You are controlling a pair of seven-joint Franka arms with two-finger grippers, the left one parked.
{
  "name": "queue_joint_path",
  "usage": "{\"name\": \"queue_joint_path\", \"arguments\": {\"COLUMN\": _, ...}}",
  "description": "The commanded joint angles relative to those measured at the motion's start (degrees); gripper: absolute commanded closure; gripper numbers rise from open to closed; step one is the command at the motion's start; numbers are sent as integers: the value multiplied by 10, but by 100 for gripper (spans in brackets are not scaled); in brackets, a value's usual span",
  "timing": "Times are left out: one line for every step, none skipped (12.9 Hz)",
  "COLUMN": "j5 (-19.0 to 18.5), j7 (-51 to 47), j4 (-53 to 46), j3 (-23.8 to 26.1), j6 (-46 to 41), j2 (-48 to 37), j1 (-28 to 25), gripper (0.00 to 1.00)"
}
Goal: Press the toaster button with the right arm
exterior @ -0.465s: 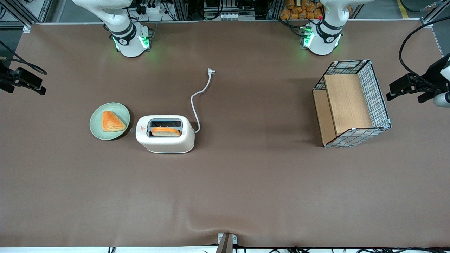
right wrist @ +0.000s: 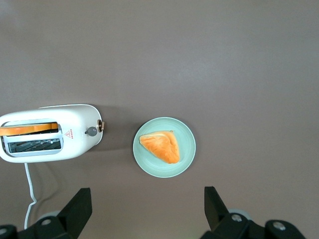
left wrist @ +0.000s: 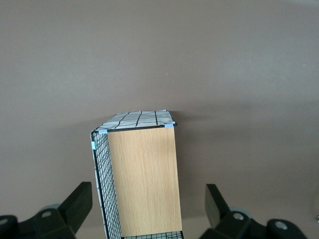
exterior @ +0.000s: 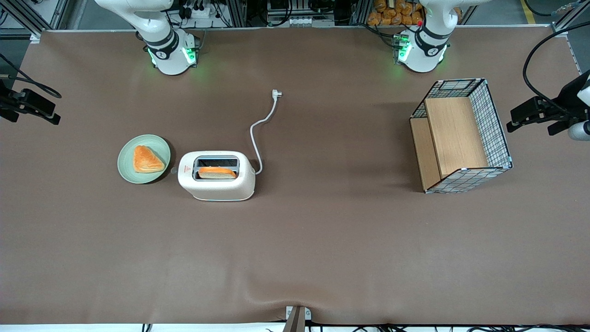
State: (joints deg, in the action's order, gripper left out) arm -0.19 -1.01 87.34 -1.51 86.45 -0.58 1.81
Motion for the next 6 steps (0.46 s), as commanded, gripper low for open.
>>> {"name": "queue_joint_path", "arguments": {"j5": -8, "j7": 2, "j4": -14, "j3": 9, "j6": -8, "j2": 8, "j1": 7, "gripper": 0}}
{"name": "queue_joint_path", "arguments": {"j5": -7, "j7": 2, "j4": -14, "j3": 9, "j6": -8, "j2": 8, "j1": 7, "gripper": 0}}
{"name": "queue_joint_path", "arguments": {"j5": -7, "j7": 2, "j4": -14, "j3": 9, "j6": -9, "j2": 8, "j1": 7, "gripper": 0}}
{"name": "queue_joint_path", "arguments": {"j5": -7, "j7": 2, "j4": -13, "j3": 9, "j6": -10, "j2": 8, "j1": 7, "gripper": 0}}
{"name": "queue_joint_path", "arguments": {"j5": -7, "j7": 2, "j4": -13, "j3": 9, "j6": -10, "j2": 8, "j1": 7, "gripper": 0}}
{"name": "queue_joint_path", "arguments": {"j5": -7, "j7": 2, "j4": -13, "j3": 9, "j6": -10, "j2": 8, "j1": 7, "gripper": 0}}
